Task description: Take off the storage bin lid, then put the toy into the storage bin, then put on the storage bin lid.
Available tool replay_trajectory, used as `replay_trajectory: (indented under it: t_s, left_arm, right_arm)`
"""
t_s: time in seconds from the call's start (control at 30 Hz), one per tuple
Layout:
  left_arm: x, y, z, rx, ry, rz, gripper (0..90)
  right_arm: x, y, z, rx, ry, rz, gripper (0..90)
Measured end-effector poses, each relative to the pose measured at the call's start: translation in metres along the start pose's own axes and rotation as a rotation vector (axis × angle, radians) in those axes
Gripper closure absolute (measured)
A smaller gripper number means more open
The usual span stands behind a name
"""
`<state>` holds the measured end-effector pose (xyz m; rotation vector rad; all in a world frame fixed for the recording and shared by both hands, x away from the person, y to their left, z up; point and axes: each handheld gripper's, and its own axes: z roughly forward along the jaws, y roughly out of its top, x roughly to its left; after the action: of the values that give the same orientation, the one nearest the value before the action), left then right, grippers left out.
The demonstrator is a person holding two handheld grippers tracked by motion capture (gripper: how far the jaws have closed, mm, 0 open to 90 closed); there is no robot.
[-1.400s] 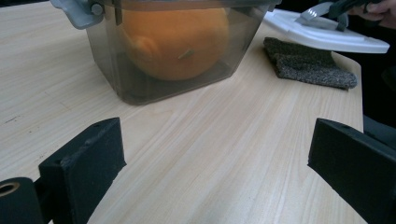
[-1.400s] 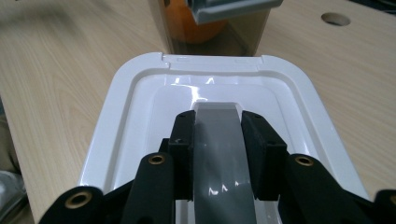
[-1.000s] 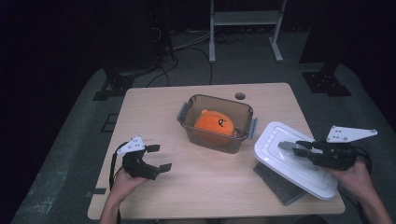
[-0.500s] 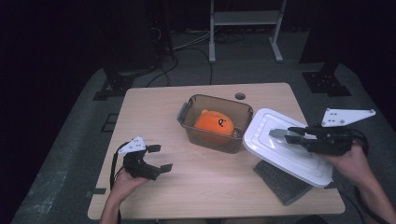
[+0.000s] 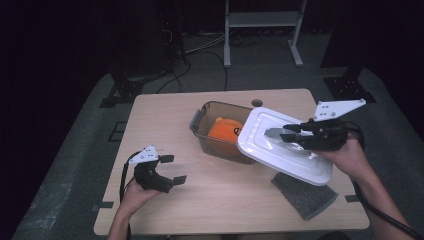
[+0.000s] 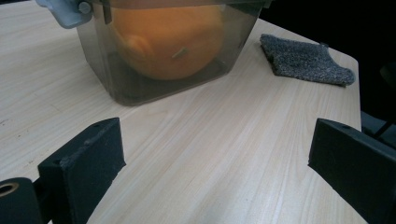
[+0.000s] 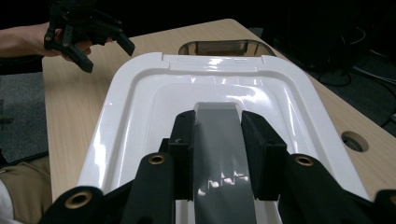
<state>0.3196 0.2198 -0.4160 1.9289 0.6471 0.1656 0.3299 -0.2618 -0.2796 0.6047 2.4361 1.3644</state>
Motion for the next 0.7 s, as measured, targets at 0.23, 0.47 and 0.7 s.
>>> replay_trajectory:
  t_s: [0.23,0.47,0.7]
  left_arm:
    - [0.000,0.000,-0.002,0.001,0.002,-0.001,2.4]
    - [0.000,-0.001,-0.003,-0.002,0.003,-0.004,2.4]
    - [0.001,-0.001,-0.002,0.004,0.002,0.003,2.4]
  right_arm:
    - [-0.002,0.019,0.027,0.012,0.028,-0.018,65.7]
    - [-0.002,0.037,0.047,0.022,0.049,-0.049,65.6]
    - [-0.004,0.048,0.062,0.020,0.059,-0.057,65.6]
